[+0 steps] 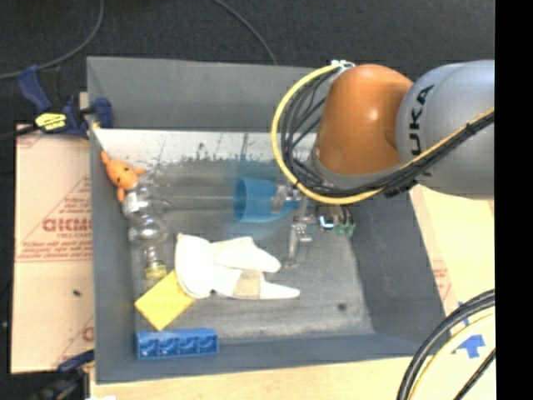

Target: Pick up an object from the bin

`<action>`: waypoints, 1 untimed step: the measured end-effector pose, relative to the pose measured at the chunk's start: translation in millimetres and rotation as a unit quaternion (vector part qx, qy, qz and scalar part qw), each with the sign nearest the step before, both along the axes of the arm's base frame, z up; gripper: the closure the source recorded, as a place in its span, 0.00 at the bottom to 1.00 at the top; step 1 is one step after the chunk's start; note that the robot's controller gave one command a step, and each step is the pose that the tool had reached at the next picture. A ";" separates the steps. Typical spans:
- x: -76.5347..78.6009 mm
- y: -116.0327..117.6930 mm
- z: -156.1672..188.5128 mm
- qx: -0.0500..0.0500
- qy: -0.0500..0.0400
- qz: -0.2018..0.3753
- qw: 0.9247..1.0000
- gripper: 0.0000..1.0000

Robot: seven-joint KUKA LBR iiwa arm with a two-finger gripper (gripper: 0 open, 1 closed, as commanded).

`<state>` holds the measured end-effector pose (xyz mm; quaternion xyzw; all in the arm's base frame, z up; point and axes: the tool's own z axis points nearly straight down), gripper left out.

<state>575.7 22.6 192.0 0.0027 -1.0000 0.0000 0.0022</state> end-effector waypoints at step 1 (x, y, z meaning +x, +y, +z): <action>1.6 0.1 4.8 0.000 -0.004 0.000 1.000 0.00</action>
Offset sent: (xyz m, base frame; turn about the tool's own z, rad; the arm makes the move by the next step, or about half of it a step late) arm 0.0249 0.0672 -0.1045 0.0418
